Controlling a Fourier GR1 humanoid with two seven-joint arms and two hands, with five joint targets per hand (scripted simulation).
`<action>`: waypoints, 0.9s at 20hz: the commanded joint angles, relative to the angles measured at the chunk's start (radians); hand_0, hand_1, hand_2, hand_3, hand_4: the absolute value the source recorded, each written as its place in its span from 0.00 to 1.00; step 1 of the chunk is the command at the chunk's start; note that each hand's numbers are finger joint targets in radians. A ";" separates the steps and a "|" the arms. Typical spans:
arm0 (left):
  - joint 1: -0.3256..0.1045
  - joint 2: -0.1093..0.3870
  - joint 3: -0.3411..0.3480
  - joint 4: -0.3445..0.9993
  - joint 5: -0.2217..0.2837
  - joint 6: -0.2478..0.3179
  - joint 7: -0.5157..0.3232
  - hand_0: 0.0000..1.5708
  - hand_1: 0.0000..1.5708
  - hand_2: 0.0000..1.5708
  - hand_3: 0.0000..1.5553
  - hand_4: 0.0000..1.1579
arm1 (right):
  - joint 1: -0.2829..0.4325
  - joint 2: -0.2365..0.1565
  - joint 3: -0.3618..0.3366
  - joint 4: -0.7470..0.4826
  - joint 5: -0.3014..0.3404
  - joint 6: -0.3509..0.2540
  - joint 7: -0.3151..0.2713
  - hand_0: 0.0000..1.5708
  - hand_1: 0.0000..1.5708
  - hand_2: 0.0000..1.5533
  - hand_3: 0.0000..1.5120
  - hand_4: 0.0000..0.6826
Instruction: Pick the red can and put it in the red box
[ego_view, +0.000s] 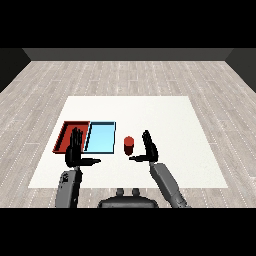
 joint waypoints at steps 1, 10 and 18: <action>-0.005 0.011 0.012 0.070 0.014 -0.041 -0.062 0.00 0.00 0.00 0.00 0.00 | -0.008 0.000 0.042 0.042 -0.051 -0.010 -0.040 0.00 0.00 0.00 0.00 0.00; -0.045 -0.001 0.004 0.087 -0.007 -0.004 -0.041 0.00 0.00 0.00 0.00 0.00 | -0.036 0.000 0.152 0.125 -0.161 -0.061 -0.136 0.00 0.00 0.00 0.00 0.00; -0.047 0.031 0.036 0.075 0.054 -0.060 -0.033 0.00 0.00 0.00 0.00 0.00 | -0.161 0.000 0.159 0.284 -0.242 -0.051 -0.175 0.00 0.00 0.00 0.00 0.00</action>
